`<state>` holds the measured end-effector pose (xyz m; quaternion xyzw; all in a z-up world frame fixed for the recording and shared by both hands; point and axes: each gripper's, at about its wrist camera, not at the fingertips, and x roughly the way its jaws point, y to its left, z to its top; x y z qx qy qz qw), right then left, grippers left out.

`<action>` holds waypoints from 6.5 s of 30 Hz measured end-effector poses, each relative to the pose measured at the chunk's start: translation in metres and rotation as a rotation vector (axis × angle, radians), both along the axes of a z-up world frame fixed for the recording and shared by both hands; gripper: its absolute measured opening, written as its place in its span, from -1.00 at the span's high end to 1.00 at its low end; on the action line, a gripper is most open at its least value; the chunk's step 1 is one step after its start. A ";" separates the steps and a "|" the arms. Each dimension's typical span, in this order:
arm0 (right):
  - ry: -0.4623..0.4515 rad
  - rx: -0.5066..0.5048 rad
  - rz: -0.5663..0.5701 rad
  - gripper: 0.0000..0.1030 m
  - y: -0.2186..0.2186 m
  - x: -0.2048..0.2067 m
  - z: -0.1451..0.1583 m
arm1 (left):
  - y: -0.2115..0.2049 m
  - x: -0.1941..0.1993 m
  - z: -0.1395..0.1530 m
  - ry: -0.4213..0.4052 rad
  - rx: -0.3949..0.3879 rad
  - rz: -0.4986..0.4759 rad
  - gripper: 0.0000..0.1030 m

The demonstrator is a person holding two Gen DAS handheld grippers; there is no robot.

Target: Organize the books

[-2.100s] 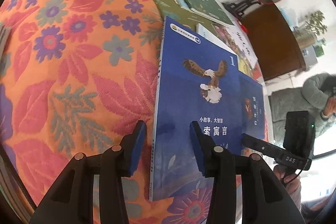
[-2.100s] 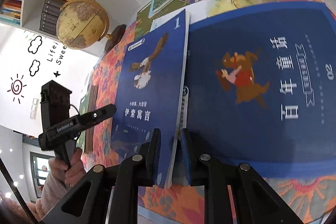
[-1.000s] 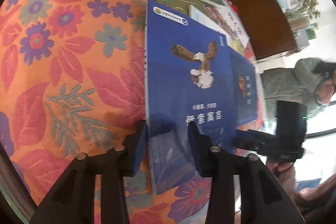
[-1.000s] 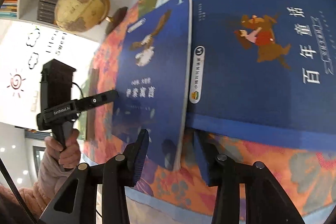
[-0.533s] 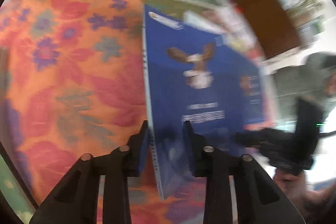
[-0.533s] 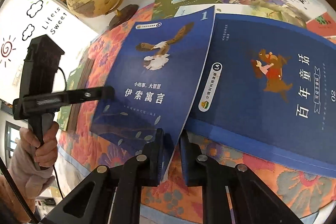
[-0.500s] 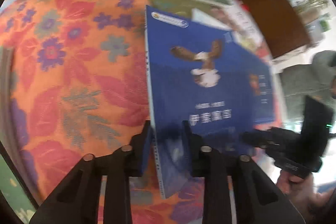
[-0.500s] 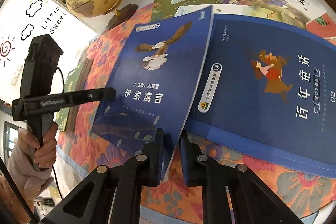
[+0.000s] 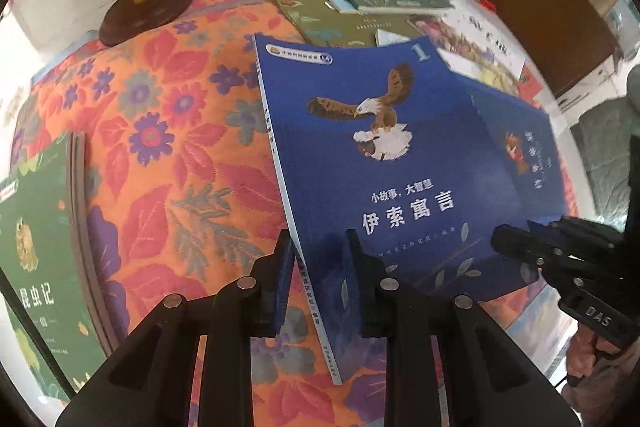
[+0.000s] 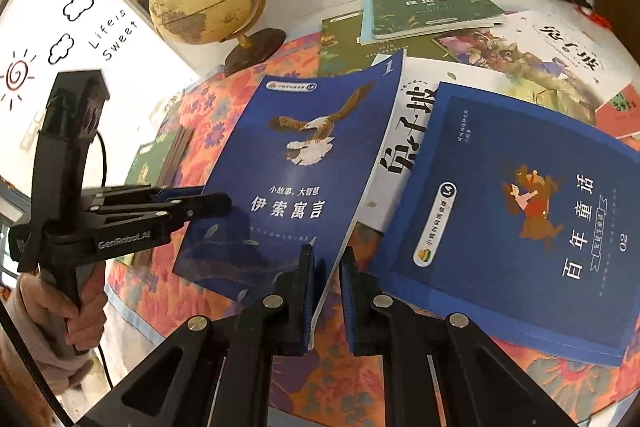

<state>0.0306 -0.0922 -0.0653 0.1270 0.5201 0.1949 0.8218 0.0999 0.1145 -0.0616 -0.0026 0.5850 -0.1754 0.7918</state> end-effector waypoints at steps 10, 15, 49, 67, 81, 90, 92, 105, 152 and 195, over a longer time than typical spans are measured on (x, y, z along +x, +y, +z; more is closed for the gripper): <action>-0.054 -0.012 0.038 0.77 0.015 -0.004 0.015 | 0.006 -0.008 0.024 -0.055 -0.013 0.021 0.60; -0.092 -0.022 0.059 0.77 0.023 -0.005 0.027 | 0.015 -0.010 0.034 -0.074 -0.030 0.035 0.60; -0.205 0.092 0.296 0.77 0.186 0.001 0.067 | 0.185 -0.065 0.088 -0.192 0.001 0.361 0.60; -0.085 0.097 0.283 0.75 0.285 -0.002 0.000 | 0.264 -0.069 0.028 -0.126 0.014 0.507 0.60; -0.005 0.089 0.263 0.74 0.289 0.005 -0.014 | 0.268 -0.063 0.011 -0.085 0.080 0.506 0.54; 0.029 0.094 0.240 0.71 0.292 0.010 -0.021 | 0.275 -0.059 0.000 -0.048 0.072 0.546 0.45; 0.039 0.103 0.233 0.70 0.291 0.010 -0.022 | 0.273 -0.058 0.000 -0.047 0.087 0.540 0.42; 0.024 0.117 0.184 0.58 0.292 0.003 -0.023 | 0.267 -0.055 -0.003 -0.044 0.198 0.551 0.38; 0.032 -0.253 0.145 -0.06 -0.153 0.117 -0.030 | -0.132 -0.021 -0.034 0.255 -0.335 0.224 0.26; 0.135 0.319 0.101 -0.13 -0.067 -0.007 -0.057 | -0.027 -0.068 -0.044 0.130 -0.222 0.066 -0.14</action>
